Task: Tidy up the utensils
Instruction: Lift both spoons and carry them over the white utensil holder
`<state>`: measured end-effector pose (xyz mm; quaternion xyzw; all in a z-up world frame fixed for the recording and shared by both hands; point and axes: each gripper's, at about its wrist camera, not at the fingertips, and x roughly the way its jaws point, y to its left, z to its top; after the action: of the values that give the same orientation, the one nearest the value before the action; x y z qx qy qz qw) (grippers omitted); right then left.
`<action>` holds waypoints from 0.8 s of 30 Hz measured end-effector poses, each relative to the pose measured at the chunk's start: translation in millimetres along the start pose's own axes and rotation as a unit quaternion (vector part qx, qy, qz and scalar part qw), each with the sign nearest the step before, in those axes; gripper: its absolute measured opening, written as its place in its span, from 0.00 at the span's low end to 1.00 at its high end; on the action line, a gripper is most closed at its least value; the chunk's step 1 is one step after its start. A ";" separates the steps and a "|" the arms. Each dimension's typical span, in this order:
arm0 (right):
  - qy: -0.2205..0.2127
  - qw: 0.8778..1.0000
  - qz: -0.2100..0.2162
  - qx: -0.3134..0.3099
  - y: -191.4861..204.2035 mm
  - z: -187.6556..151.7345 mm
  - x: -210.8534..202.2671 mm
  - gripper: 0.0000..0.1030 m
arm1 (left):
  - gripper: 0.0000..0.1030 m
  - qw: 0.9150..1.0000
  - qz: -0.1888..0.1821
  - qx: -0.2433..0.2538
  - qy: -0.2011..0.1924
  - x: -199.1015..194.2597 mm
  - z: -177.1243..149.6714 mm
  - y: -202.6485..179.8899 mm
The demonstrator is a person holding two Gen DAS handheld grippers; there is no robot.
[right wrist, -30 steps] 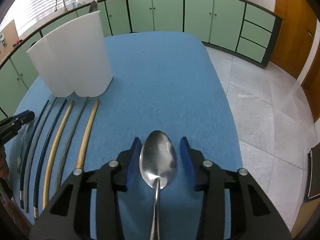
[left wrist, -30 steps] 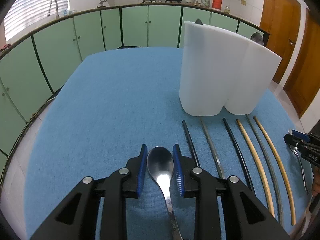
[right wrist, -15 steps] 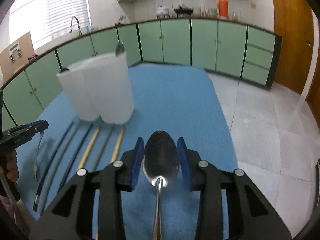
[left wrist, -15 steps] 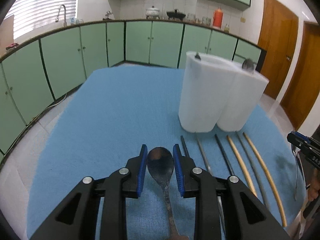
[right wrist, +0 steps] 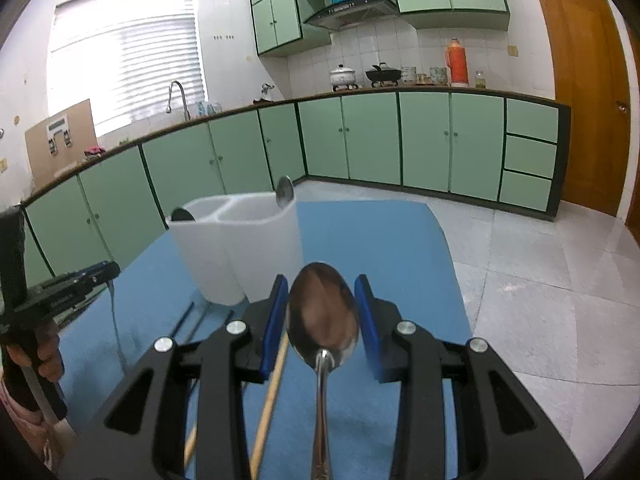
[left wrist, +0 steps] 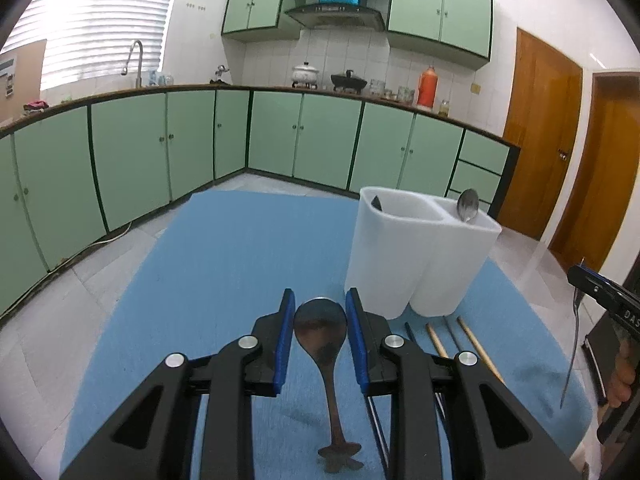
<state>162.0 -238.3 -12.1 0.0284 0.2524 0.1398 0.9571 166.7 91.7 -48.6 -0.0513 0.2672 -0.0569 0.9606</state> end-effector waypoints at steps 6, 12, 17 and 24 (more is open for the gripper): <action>-0.021 1.000 0.013 0.002 4.0 12.1 -6.0 0.32 | 0.25 1.000 -0.002 -0.004 -0.020 -7.6 3.7 3.9; -0.040 0.999 0.025 0.001 8.2 25.2 -10.0 0.32 | 0.25 0.999 0.000 -0.007 -0.036 -12.8 8.3 5.5; -0.057 0.998 0.031 -0.003 11.5 39.0 -11.6 0.32 | 0.25 0.998 0.000 -0.010 -0.054 -18.8 20.4 3.0; -0.079 0.996 0.043 -0.011 17.4 59.7 -13.1 0.32 | 0.25 0.997 -0.002 -0.011 -0.080 -27.6 42.6 -2.6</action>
<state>176.0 -224.3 48.4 0.0397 0.1732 0.1806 0.9674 165.1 95.8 2.0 -0.0670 0.1896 -0.0517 0.9782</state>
